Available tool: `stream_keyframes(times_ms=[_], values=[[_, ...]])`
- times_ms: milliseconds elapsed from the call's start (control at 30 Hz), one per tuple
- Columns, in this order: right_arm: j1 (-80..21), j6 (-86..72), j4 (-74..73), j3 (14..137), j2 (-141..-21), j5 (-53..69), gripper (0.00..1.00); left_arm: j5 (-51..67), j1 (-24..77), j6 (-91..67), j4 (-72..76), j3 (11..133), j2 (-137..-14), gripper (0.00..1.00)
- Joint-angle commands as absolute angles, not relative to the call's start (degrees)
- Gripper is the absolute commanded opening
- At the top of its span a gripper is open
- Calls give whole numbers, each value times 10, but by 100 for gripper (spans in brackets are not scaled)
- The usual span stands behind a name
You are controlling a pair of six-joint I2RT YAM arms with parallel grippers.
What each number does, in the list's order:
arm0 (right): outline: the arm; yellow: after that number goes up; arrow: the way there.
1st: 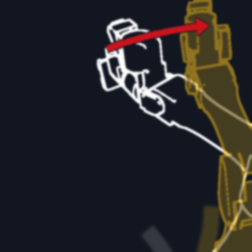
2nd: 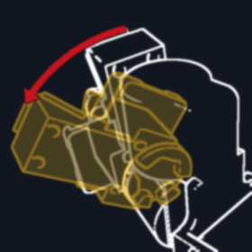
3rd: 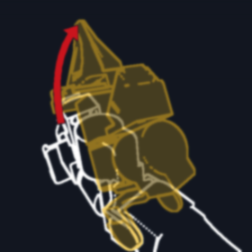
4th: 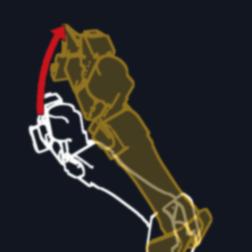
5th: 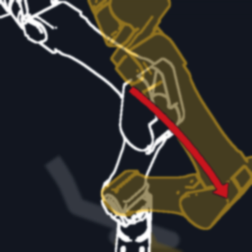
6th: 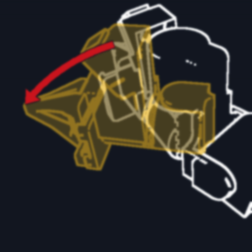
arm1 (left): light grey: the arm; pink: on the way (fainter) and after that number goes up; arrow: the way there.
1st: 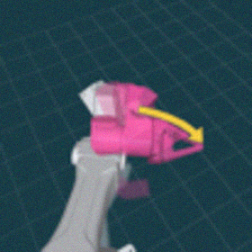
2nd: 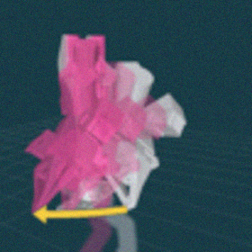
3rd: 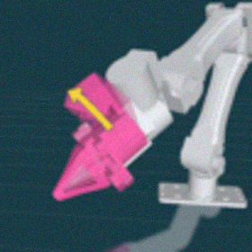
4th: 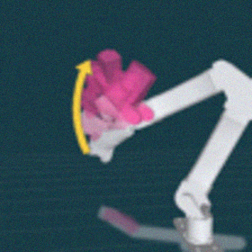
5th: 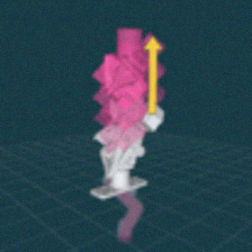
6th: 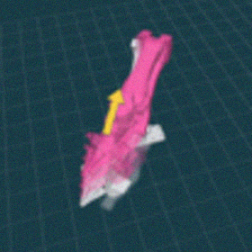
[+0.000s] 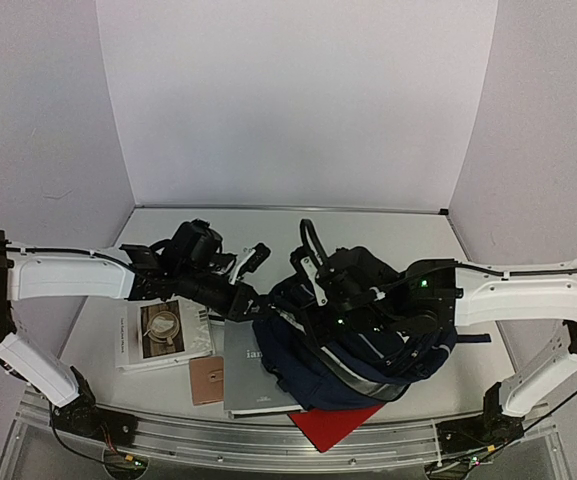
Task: Pack the student bag
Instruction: Unzip the student bag at the center of the board.
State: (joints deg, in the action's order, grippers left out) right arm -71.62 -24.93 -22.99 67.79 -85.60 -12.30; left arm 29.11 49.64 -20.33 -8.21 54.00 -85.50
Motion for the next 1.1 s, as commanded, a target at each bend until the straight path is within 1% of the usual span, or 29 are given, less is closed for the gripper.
stream_keyframes(times_ms=[0,167,400,533,700,833,1067], values=[[-717,-243,-219,684,-820,-97,0,170,481,-183,-154,574,-843,0],[-718,-242,-246,694,-819,-79,0,144,453,-170,-190,598,-857,0],[-721,-247,-265,709,-798,-81,0,173,392,-152,-201,614,-871,0],[-723,-246,-275,720,-800,-76,0,173,376,-127,-222,640,-893,0],[-731,-242,-299,742,-814,-77,0,122,368,-86,-272,683,-934,0],[-741,-240,-331,764,-819,-106,0,71,360,-62,-296,701,-943,0],[-754,-235,-365,785,-829,-129,0,58,332,-29,-313,712,-948,0]])
